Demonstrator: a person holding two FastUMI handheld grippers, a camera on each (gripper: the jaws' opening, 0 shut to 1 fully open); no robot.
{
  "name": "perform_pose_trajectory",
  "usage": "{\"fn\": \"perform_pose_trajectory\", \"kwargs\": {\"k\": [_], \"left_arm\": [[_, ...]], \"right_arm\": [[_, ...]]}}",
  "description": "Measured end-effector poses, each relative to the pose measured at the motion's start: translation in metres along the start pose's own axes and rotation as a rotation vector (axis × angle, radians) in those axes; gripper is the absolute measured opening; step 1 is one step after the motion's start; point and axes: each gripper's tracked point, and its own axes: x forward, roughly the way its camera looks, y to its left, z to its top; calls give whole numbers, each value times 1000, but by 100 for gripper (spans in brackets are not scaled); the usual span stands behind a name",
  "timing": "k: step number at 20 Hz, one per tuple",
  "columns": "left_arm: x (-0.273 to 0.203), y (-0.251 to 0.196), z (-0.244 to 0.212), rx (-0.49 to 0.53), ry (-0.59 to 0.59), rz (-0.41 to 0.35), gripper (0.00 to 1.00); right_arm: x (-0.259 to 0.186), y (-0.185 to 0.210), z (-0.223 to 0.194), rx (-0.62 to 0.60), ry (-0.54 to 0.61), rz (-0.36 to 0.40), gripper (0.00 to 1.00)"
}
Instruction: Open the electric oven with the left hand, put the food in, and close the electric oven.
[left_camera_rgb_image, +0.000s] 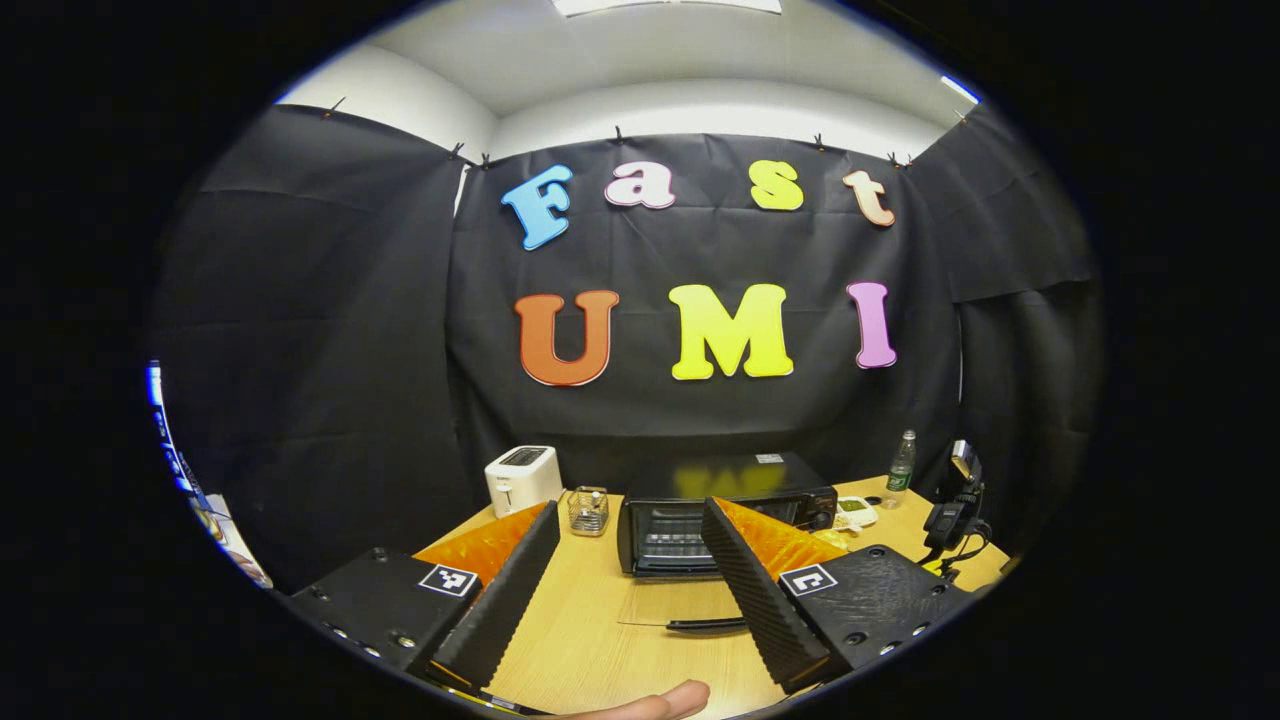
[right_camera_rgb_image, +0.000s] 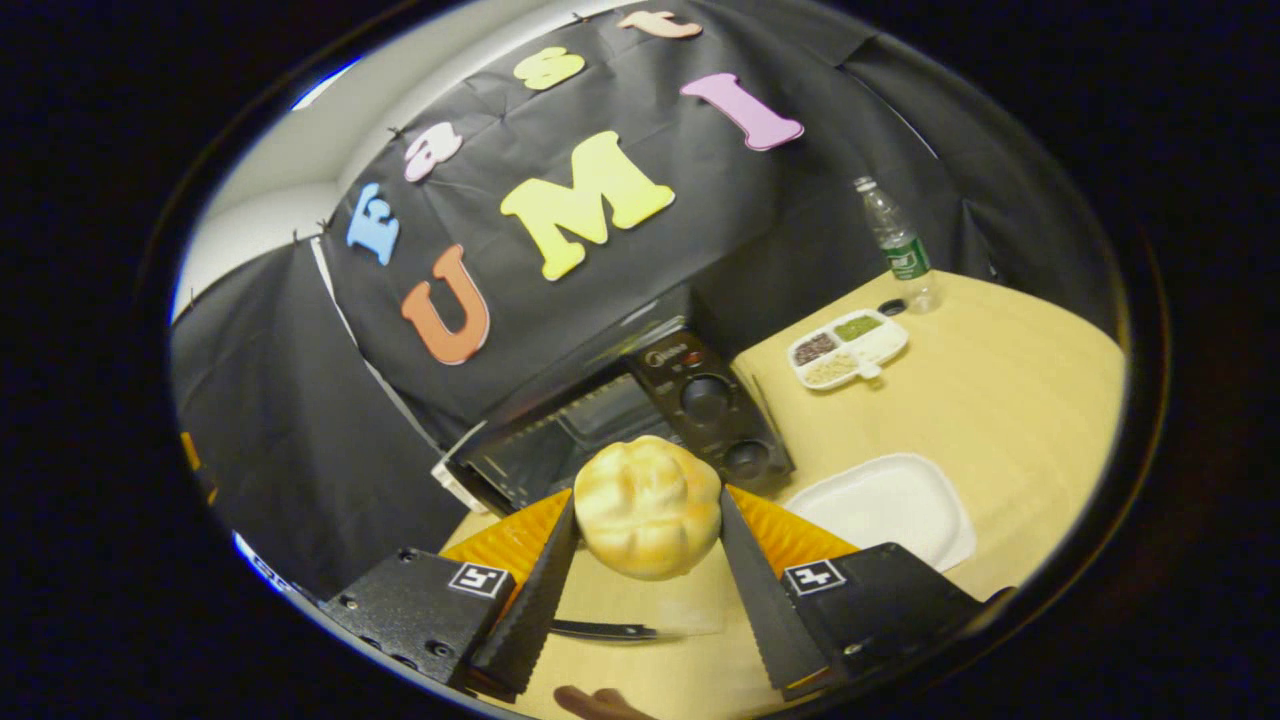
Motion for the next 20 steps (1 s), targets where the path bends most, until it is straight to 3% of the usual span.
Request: {"fn": "perform_pose_trajectory", "kwargs": {"k": [2,3,4,5,6,14,20], "left_arm": [[-1,6,-1,-12,-1,15,94],[-2,9,-1,-23,3,23,94],[-3,11,-2,-28,5,26,94],[-4,13,-3,-28,11,30,94],[-5,16,-5,-26,15,32,94],[-4,37,-10,-26,21,41,94],[5,47,-29,-46,54,36,94]], "right_arm": [[17,20,-8,104,-4,42,86],[28,28,-14,138,9,56,81],[39,34,-20,156,26,62,86],[52,39,-25,161,34,63,81],[65,44,-28,156,33,53,86],[158,39,-35,63,-16,-162,81],[206,27,-26,-118,-78,-200,86]]}}
